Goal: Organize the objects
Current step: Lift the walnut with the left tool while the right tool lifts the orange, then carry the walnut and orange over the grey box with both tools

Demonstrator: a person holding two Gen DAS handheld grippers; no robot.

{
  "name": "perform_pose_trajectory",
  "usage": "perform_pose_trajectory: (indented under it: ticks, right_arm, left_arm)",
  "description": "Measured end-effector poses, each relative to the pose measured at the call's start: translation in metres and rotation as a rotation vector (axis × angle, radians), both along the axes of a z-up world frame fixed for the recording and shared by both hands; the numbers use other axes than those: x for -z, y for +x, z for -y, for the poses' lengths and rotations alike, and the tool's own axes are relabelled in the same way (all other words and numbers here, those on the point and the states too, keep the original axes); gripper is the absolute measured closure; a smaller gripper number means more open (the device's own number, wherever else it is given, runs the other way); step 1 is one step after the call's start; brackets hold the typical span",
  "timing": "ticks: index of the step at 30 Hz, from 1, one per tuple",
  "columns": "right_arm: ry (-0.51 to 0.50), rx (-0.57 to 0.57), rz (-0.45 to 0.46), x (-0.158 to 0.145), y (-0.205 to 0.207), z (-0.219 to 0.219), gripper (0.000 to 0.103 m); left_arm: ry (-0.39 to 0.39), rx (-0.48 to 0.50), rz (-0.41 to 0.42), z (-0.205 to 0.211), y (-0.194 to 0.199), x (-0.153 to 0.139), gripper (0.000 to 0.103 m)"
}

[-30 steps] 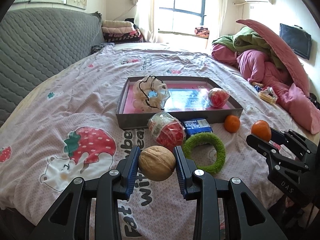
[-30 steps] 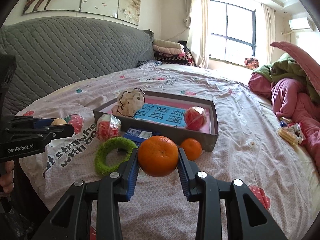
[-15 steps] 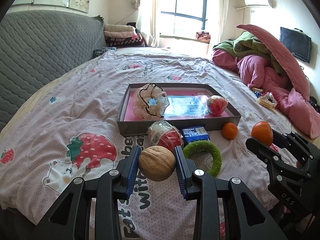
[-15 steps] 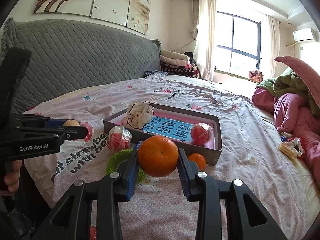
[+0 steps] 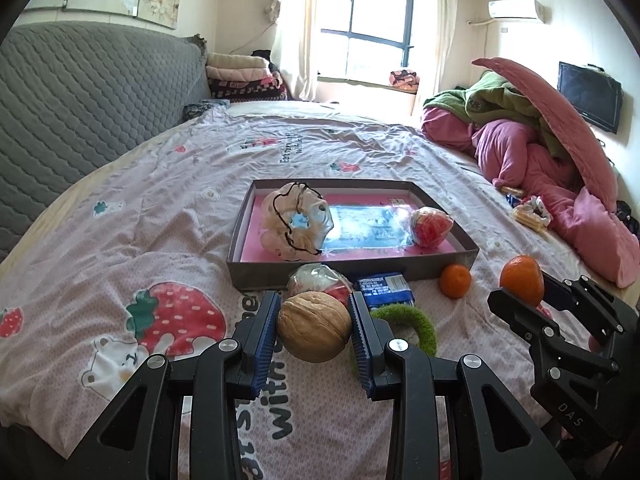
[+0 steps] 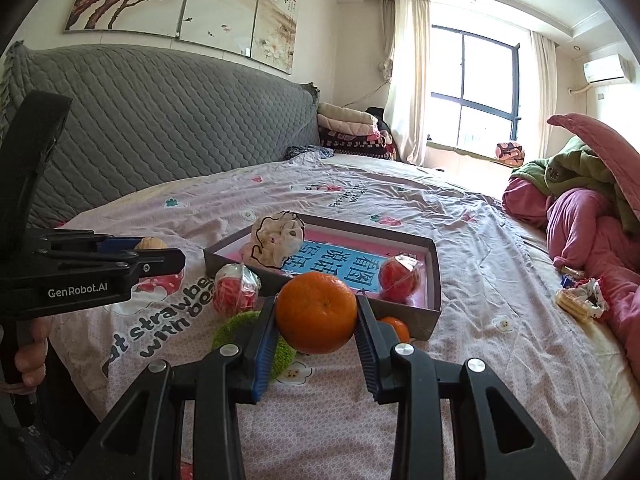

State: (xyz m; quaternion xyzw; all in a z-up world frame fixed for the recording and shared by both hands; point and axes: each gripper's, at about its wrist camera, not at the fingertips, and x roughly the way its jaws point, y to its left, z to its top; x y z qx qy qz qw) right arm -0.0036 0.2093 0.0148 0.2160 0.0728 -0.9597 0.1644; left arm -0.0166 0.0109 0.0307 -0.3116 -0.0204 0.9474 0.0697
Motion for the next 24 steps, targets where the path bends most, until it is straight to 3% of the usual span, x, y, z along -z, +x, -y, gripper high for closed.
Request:
perform_pose_trajectory:
  ticks: [24]
  right_arm:
    - [0.005,0.030,0.033,-0.008,-0.051,-0.010,0.066]
  left_arm:
    - [0.026,-0.008,-0.014,-0.001,-0.048,-0.013,0.068]
